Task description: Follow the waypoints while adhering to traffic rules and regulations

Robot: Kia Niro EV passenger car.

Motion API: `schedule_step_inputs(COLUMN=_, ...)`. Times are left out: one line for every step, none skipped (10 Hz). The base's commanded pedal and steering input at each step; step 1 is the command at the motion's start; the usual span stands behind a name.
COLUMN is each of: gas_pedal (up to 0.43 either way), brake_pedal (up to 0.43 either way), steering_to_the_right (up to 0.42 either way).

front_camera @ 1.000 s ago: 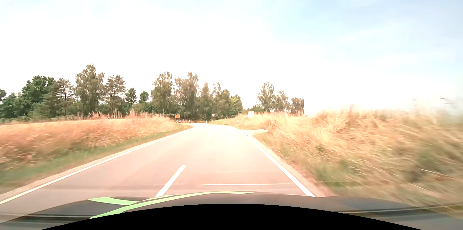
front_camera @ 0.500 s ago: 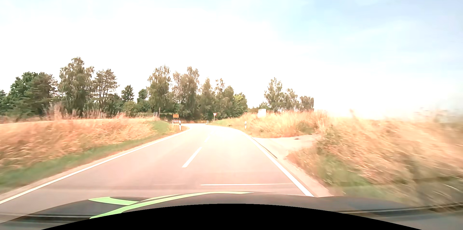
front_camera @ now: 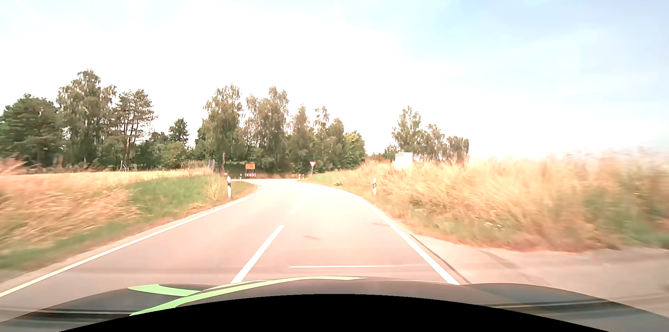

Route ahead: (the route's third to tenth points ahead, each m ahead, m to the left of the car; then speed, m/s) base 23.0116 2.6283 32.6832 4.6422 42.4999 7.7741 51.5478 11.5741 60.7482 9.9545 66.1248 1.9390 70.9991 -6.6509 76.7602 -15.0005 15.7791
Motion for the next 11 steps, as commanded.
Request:
schedule_step_inputs(gas_pedal=0.0, brake_pedal=0.207, steering_to_the_right=-0.012)
schedule_step_inputs(gas_pedal=0.0, brake_pedal=0.213, steering_to_the_right=-0.012)
schedule_step_inputs(gas_pedal=0.0, brake_pedal=0.207, steering_to_the_right=-0.012)
schedule_step_inputs(gas_pedal=0.0, brake_pedal=0.207, steering_to_the_right=-0.014)
schedule_step_inputs(gas_pedal=0.0, brake_pedal=0.207, steering_to_the_right=-0.018)
schedule_step_inputs(gas_pedal=0.0, brake_pedal=0.207, steering_to_the_right=-0.022)
schedule_step_inputs(gas_pedal=0.0, brake_pedal=0.207, steering_to_the_right=-0.028)
schedule_step_inputs(gas_pedal=0.0, brake_pedal=0.207, steering_to_the_right=-0.032)
schedule_step_inputs(gas_pedal=0.0, brake_pedal=0.207, steering_to_the_right=-0.038)
schedule_step_inputs(gas_pedal=0.0, brake_pedal=0.207, steering_to_the_right=-0.044)
schedule_step_inputs(gas_pedal=0.0, brake_pedal=0.207, steering_to_the_right=-0.049)
